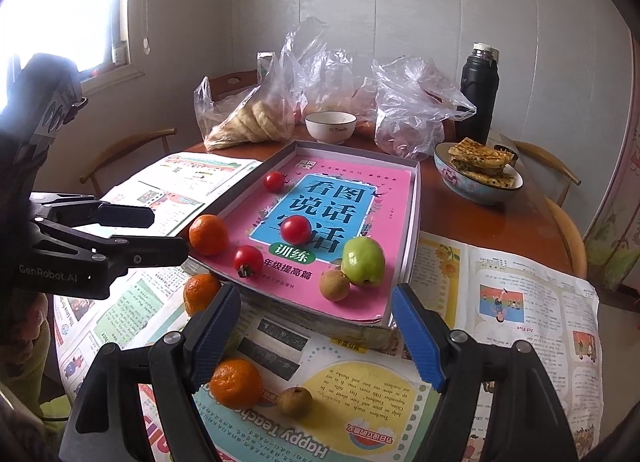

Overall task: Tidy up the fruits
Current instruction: 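Withdraw both tools from the workbook back toward the newspaper, then move both open tools toward the remaining oranges and green fruit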

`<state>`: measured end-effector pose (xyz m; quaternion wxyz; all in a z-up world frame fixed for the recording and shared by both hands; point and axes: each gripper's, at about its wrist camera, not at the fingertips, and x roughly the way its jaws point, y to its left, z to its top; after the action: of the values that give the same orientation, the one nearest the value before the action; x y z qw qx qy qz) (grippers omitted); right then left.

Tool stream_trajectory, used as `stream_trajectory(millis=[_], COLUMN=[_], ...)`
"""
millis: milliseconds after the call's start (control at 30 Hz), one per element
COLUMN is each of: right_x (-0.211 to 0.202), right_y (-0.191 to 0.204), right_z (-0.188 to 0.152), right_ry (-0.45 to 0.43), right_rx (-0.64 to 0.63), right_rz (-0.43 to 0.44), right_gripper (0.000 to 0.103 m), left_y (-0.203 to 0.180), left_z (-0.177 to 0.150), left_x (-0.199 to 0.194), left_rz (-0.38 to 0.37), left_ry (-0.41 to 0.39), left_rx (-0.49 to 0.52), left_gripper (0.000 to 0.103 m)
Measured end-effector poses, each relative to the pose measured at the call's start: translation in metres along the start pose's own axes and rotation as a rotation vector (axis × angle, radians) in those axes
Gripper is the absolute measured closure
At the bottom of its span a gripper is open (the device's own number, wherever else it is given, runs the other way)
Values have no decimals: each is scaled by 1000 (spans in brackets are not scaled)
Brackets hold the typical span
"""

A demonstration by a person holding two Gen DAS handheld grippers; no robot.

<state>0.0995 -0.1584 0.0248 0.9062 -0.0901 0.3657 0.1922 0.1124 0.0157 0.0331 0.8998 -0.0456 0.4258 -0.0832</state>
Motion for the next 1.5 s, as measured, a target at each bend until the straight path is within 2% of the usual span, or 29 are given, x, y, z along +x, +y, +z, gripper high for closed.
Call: stream_trajectory(millis=[767,1500], right_x=[-5,5], right_y=[10,28], right_z=[-20,-35], right_ry=[36,110], right_rx=[-40,-103], right_rz=[23,62], right_gripper=[26,26], left_y=[4,9], left_z=[-8,-25], left_x=[-6,7], left_rz=[7,4], left_ry=[9,79], left_rx=[1,-4], left_gripper=[28,28])
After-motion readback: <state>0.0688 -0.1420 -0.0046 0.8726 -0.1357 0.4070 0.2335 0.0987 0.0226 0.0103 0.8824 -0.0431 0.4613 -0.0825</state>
